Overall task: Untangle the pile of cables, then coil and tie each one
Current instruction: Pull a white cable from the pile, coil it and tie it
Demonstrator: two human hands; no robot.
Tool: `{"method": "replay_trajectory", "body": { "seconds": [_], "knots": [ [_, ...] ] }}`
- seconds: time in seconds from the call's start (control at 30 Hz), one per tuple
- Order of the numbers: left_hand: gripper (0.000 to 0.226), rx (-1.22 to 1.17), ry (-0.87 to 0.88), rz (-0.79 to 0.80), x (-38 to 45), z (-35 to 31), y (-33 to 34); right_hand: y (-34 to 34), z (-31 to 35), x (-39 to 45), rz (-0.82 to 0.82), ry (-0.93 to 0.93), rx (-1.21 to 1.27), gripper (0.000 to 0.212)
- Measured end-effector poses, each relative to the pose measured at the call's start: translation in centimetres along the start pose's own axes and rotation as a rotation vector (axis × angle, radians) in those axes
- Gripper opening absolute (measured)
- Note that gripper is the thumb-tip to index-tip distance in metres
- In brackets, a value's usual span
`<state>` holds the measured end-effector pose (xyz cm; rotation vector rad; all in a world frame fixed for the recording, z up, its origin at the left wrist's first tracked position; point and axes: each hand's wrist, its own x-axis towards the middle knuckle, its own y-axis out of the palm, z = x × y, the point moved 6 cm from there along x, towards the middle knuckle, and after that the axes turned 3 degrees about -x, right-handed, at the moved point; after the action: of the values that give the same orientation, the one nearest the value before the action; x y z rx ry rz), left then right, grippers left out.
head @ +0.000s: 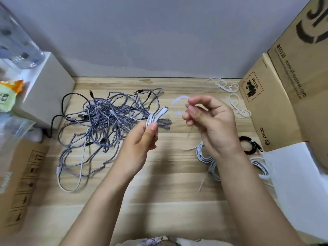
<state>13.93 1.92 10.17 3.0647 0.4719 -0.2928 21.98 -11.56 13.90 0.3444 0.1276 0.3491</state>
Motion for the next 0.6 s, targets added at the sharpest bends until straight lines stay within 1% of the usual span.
{"method": "replay_trajectory", "body": {
  "seconds": [0.03, 0.1, 0.13, 0.2, 0.3, 0.37, 0.43, 0.53, 0.6],
  "knots": [
    [0.032, 0.07, 0.03, -0.01, -0.2, 0.1, -0.1, 0.9, -0.4, -1.0, 0.045, 0.065, 0.119, 0.012],
    [0.043, 0.174, 0.077, 0.008, -1.2, -0.2, 0.0, 2.4, -1.4, -3.1, 0.084, 0.167, 0.261, 0.01],
    [0.047, 0.189, 0.09, 0.031, -1.4, -0.1, 0.1, 2.8, -2.2, -3.7, 0.075, 0.199, 0.277, 0.012],
    [0.041, 0.189, 0.116, 0.063, -2.2, -0.5, 0.6, 2.9, -3.2, -4.8, 0.026, 0.215, 0.252, 0.012],
    [0.027, 0.238, 0.151, 0.061, -3.5, -1.1, 0.9, 2.3, -3.4, -5.8, -0.071, 0.171, 0.106, 0.008],
    [0.02, 0.225, 0.161, 0.082, -4.4, -1.3, 1.1, 2.0, -3.0, -6.6, -0.096, 0.122, -0.009, 0.01],
    [0.02, 0.215, 0.169, 0.102, -5.0, -1.5, 1.3, 2.0, -2.6, -7.1, -0.115, 0.068, -0.12, 0.013],
    [0.027, 0.214, 0.196, 0.107, -5.3, -1.6, 1.3, 1.6, -2.1, -7.6, -0.156, -0.042, -0.279, 0.011],
    [0.032, 0.216, 0.215, 0.106, -5.5, -1.5, 1.2, 1.3, -2.0, -7.9, -0.166, -0.124, -0.451, 0.009]
  ]
}}
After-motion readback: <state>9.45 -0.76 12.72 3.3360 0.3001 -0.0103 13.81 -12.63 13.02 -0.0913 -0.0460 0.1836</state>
